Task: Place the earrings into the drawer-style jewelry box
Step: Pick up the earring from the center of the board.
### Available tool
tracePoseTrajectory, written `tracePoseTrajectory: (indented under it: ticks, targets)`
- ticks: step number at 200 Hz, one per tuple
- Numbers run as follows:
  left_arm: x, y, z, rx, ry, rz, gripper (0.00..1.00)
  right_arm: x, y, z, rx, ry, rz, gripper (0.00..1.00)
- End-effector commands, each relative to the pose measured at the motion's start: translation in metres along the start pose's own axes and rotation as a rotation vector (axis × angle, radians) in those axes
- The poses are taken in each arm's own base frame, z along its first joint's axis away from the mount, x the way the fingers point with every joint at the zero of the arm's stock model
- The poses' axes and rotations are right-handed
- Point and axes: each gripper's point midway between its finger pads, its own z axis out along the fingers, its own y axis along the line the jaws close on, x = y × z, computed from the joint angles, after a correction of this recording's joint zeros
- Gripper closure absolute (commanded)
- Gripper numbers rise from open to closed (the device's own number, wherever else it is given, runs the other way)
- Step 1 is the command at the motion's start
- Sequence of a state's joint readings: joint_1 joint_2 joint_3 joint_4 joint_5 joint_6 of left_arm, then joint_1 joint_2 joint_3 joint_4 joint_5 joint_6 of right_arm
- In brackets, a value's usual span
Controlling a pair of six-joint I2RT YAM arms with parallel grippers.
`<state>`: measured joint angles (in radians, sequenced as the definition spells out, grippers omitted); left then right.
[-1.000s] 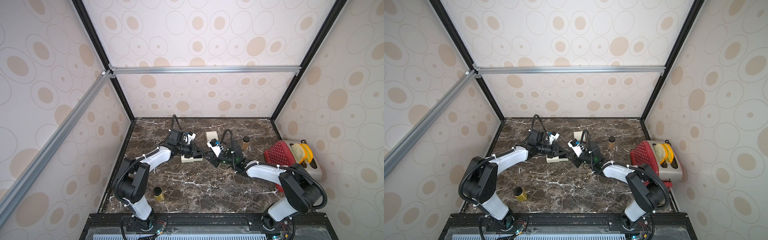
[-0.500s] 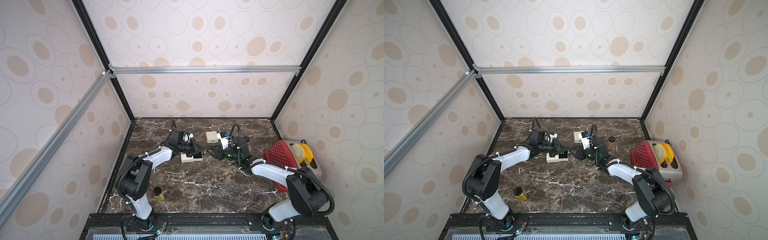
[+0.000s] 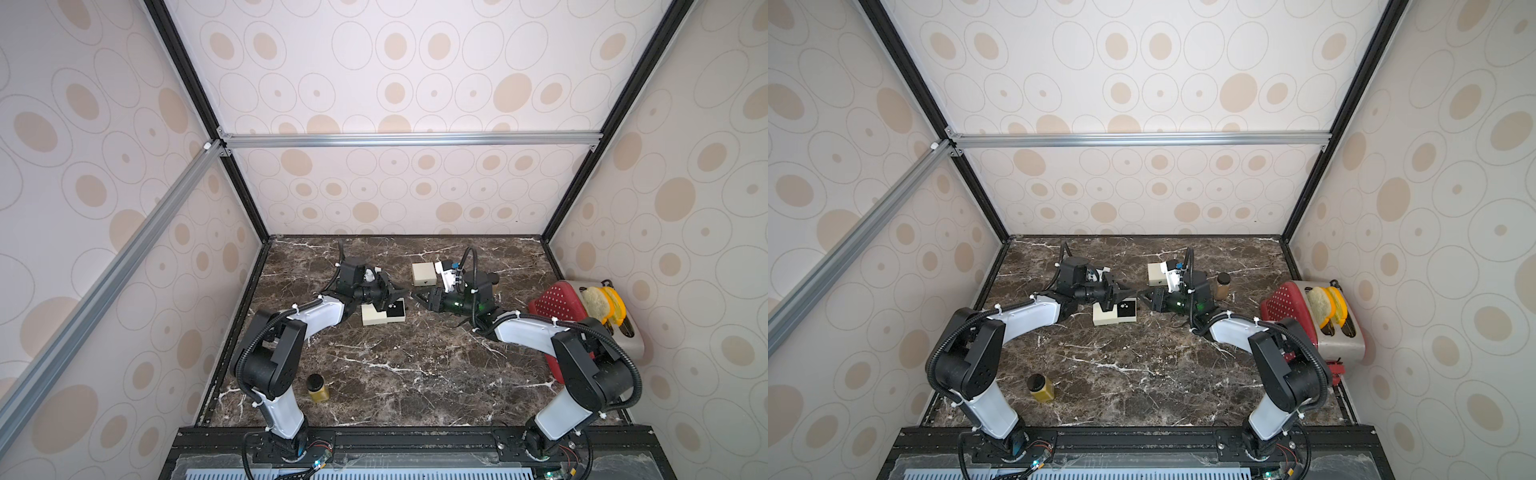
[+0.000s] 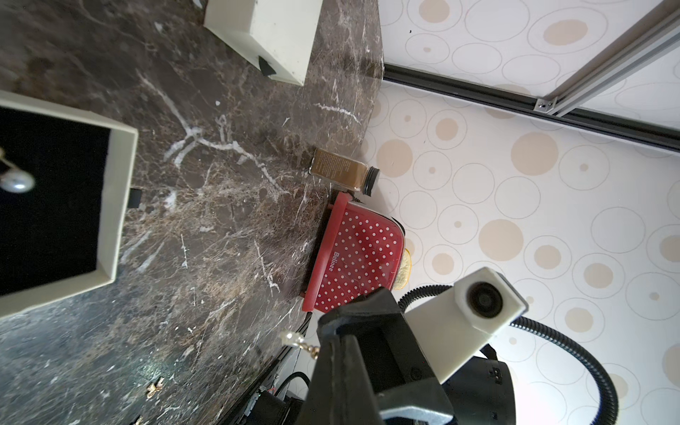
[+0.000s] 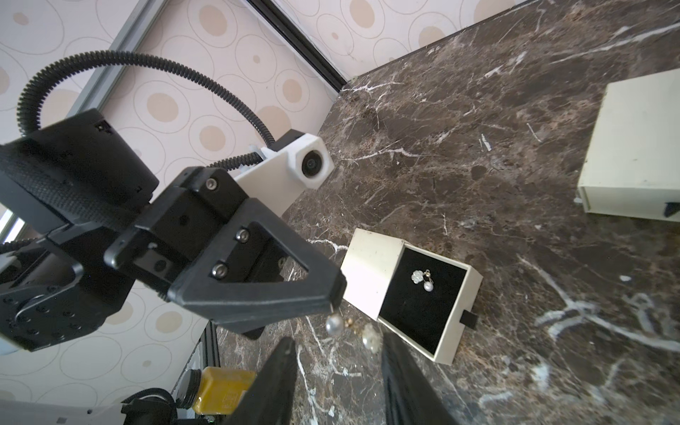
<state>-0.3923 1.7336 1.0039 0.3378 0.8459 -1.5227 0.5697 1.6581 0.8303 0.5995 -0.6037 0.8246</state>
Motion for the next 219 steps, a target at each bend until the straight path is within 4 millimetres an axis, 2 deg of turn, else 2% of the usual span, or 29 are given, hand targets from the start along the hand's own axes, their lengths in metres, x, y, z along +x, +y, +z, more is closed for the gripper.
tracePoseTrajectory:
  ticks: [1,24,63,106,177,219]
  targets:
    - [-0.004,-0.004,-0.001,0.026,-0.003,-0.016,1.0,-0.017,0.013,0.004,-0.074,-0.035,-0.005,0.59]
    - [-0.005,-0.004,-0.002,0.028,-0.004,-0.012,1.0,-0.016,0.014,0.006,-0.078,-0.033,-0.006,0.6]
    - [-0.005,-0.004,-0.004,0.034,-0.007,-0.008,1.0,-0.015,0.012,0.009,-0.091,-0.024,0.008,0.69]
    - [-0.004,-0.006,-0.005,0.041,-0.009,-0.002,1.0,-0.014,0.01,0.014,-0.098,-0.014,0.022,0.7]
    - [-0.005,-0.005,-0.008,0.044,-0.015,0.001,1.0,-0.011,0.007,0.016,-0.101,-0.006,0.028,0.79]
    - [-0.004,-0.007,-0.009,0.048,-0.016,0.005,1.0,-0.007,0.004,0.019,-0.108,0.005,0.046,0.79]
